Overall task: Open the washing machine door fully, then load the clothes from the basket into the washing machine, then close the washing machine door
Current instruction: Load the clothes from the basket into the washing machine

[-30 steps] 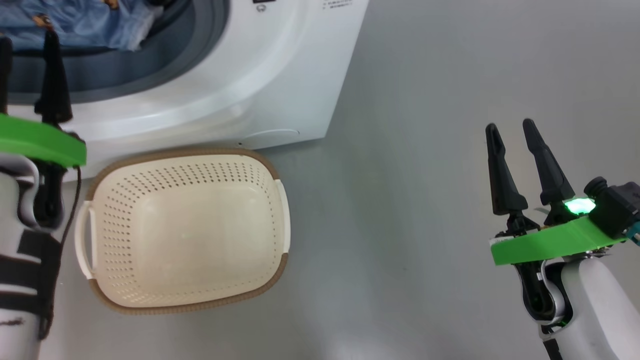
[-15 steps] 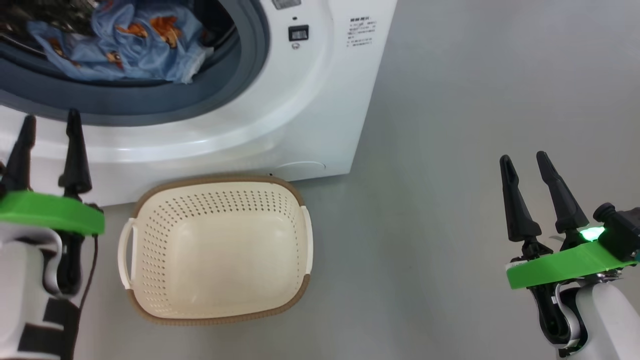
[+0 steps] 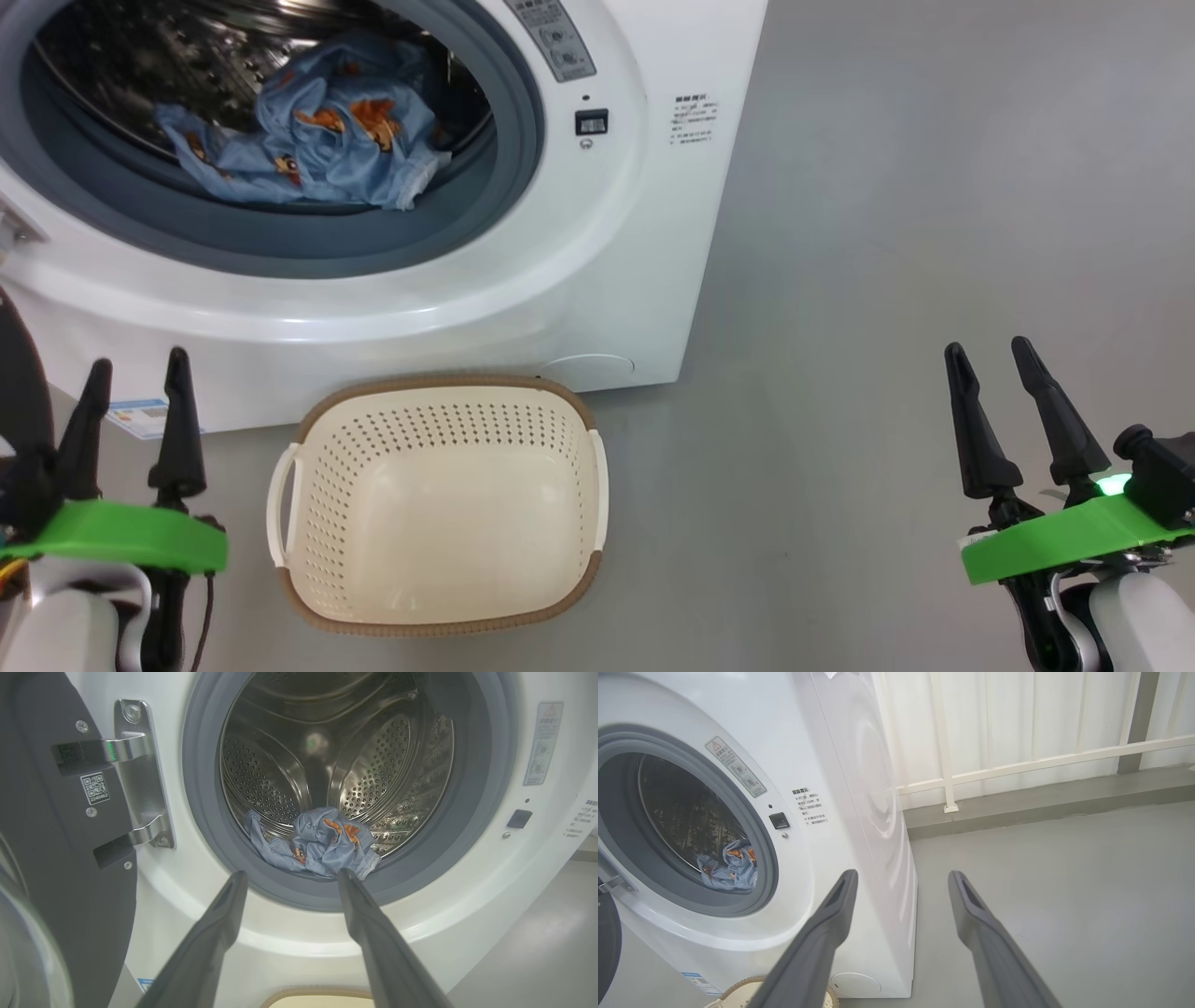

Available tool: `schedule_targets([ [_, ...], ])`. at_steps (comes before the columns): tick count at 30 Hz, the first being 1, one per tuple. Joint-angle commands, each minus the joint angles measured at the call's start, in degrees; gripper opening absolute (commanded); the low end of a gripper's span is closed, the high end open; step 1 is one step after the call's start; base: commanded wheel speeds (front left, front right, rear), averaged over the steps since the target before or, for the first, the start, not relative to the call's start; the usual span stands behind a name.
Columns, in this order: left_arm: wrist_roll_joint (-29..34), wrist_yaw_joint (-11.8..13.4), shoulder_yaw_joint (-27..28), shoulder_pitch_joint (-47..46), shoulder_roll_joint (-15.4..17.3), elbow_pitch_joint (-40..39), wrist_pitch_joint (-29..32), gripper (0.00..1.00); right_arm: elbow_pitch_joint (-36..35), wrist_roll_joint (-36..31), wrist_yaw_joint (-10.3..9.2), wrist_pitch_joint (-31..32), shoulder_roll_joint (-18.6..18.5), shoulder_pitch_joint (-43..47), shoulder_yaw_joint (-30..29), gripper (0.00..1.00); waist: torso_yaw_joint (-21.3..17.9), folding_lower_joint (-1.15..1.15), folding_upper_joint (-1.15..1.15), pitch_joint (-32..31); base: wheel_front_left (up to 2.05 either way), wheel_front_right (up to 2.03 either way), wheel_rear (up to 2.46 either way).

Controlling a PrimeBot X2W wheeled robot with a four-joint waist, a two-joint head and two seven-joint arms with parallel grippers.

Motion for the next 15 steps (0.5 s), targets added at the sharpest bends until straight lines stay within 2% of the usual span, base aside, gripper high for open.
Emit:
schedule_targets([
  [1,1.3,0.0,2.5,1.4,1.7,-2.7,-0.4,1.0,-1.2,0.4,0.32,-0.3,-1.2,0.8,0.8,1.0,0.7,0.0,0.0,-1.3,0.0,0.0,0.0],
  [15,2.7,0.0,4.6,11.9,-0.5,-9.9,-0.4,1.0,-1.1,0.8,0.32,-0.3,-1.6,3.8,0.2,1.0,1.8,0.0,0.0,-4.7,0.0,0.0,0.0],
])
